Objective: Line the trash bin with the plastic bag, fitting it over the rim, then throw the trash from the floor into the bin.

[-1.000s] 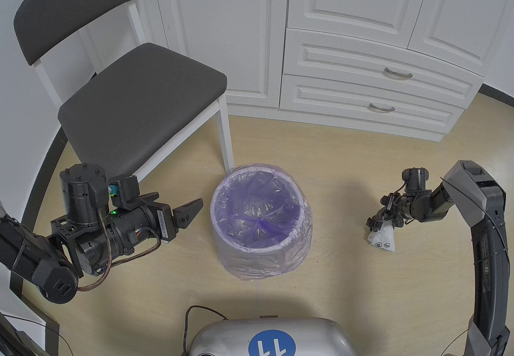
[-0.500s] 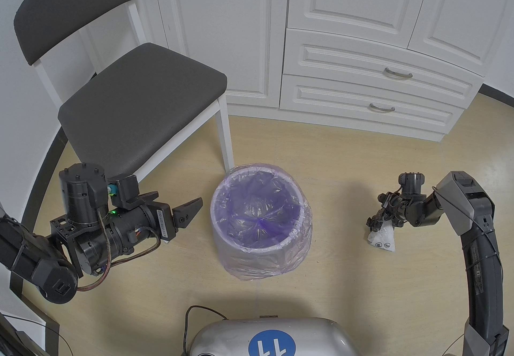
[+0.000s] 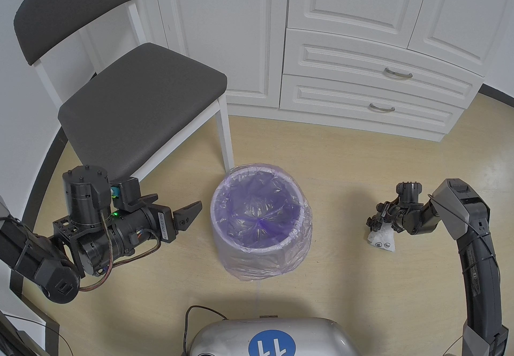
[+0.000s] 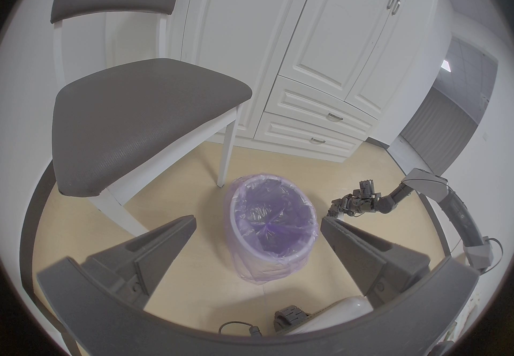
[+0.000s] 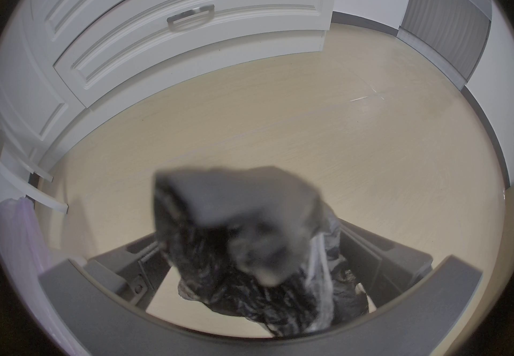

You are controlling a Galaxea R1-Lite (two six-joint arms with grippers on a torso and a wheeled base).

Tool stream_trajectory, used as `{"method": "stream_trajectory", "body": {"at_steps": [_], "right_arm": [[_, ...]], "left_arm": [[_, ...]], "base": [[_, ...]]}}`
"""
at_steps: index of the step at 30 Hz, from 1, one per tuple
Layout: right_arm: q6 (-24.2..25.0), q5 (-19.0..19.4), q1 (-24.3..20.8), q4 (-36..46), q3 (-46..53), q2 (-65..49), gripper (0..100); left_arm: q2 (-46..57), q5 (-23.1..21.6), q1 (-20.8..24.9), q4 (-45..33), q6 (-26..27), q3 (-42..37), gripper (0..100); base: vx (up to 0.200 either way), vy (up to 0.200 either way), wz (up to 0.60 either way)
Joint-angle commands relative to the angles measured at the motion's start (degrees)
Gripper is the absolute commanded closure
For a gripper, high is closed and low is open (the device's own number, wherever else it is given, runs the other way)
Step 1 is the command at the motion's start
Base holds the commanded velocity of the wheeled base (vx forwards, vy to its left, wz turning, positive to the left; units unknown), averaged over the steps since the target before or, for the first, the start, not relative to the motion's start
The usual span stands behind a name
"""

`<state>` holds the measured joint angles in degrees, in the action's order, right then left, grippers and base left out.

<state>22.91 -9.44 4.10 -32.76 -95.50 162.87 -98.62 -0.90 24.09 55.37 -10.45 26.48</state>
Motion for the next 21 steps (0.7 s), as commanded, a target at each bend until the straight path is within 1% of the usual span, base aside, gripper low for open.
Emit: {"method": "stream_trajectory", "body": {"at_steps": [1,13,14,16,21], "right_arm": [[0.0,0.0,0.0,0.2,-0.1,0.3,0],[0.2,0.1,0.1,1.4,-0.6,0.3,0],[0.3,0.1,0.0,1.7,-0.7,0.3,100],[0.5,0.2,0.0,2.2,-0.7,0.3,100],[1.1,-0.2,0.0,8.0,-3.4,0.7,100]], "left_arm": [[0.0,0.0,0.0,0.0,0.0,0.0,0],[-0.1,0.1,0.0,0.0,0.1,-0.2,0],[-0.3,0.1,-0.1,0.0,0.3,-0.1,0],[-0.3,0.1,-0.3,0.0,0.5,-0.2,0],[0.0,0.1,-0.6,0.0,1.0,-0.2,0]], "base": [[0.0,0.0,0.0],[0.0,0.0,0.0],[0.0,0.0,0.0],[0.0,0.0,0.0],[0.0,0.0,0.0]]}}
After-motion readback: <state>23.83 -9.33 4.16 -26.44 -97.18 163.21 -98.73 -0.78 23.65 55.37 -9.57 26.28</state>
